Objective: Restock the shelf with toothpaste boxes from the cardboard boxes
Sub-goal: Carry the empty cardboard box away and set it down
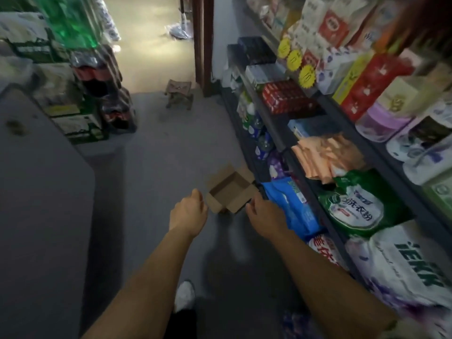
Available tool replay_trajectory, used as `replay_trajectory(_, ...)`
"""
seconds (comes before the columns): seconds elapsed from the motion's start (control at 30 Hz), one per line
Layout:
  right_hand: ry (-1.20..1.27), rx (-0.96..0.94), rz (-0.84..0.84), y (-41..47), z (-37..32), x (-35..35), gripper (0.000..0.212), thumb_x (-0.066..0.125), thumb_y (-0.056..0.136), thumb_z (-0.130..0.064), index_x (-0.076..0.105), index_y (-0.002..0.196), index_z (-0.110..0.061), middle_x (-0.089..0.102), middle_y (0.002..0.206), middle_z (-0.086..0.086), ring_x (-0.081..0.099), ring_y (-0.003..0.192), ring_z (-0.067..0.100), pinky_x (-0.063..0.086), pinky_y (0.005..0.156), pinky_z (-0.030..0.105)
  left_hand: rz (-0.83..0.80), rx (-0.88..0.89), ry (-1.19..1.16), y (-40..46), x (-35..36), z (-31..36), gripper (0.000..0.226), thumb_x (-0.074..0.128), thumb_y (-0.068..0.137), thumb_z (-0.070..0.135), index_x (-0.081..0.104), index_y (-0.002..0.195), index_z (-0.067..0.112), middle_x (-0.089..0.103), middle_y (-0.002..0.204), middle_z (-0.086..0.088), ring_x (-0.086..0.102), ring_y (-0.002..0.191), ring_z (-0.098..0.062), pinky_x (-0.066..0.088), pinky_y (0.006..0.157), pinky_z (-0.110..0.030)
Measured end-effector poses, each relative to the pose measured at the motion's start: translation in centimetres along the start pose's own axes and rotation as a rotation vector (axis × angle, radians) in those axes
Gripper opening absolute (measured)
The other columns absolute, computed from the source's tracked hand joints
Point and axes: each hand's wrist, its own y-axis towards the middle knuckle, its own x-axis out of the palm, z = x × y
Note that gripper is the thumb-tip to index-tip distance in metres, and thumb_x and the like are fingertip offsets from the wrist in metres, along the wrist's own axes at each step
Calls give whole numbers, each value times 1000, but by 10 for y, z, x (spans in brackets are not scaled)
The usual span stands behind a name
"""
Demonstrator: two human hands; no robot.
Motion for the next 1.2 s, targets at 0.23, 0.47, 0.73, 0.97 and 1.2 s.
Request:
replay_trajectory(0.23,-72,46,-61,197,39,47,27,38,100,-36,46,108,-12,64,102,18,61,94,35,34,65,36,-145,-141,-18,180,67,-24,24,39,99,30,47,107,9,63,101,-17,59,92,-38,48,71,-40)
replay_trajectory(0.47,-99,-9,-199,392,122,133,28,34,101,-37,45,103,-12,63,101,15,60,89,33,32,61,33,-160,-373,-167,326,195,-46,21,45,98,25,50,105,6,62,100,-17,58,88,-35,49,75,-42)
replay_trajectory(0.73,-142,-18,-331,582,225,280,40,33,101,-38,48,117,-4,54,121,19,52,110,35,44,84,41,-49,-820,-390,444,387,-72,34,49,96,27,49,121,4,60,113,-19,58,102,-37,44,79,-37)
replay_trajectory(0.97,-209,-53,-361,661,299,405,64,27,101,-46,25,146,0,22,153,20,24,139,35,22,115,43,46,-1047,-392,493,527,-92,62,48,97,37,27,143,1,27,148,-22,30,133,-40,33,105,-49)
replay_trajectory(1.2,-165,6,-369,685,345,455,60,25,99,-51,10,152,-26,10,158,19,21,140,41,24,113,52,97,-1158,-541,502,599,-107,72,34,98,50,-4,153,23,7,159,-17,13,144,-42,21,113,-59)
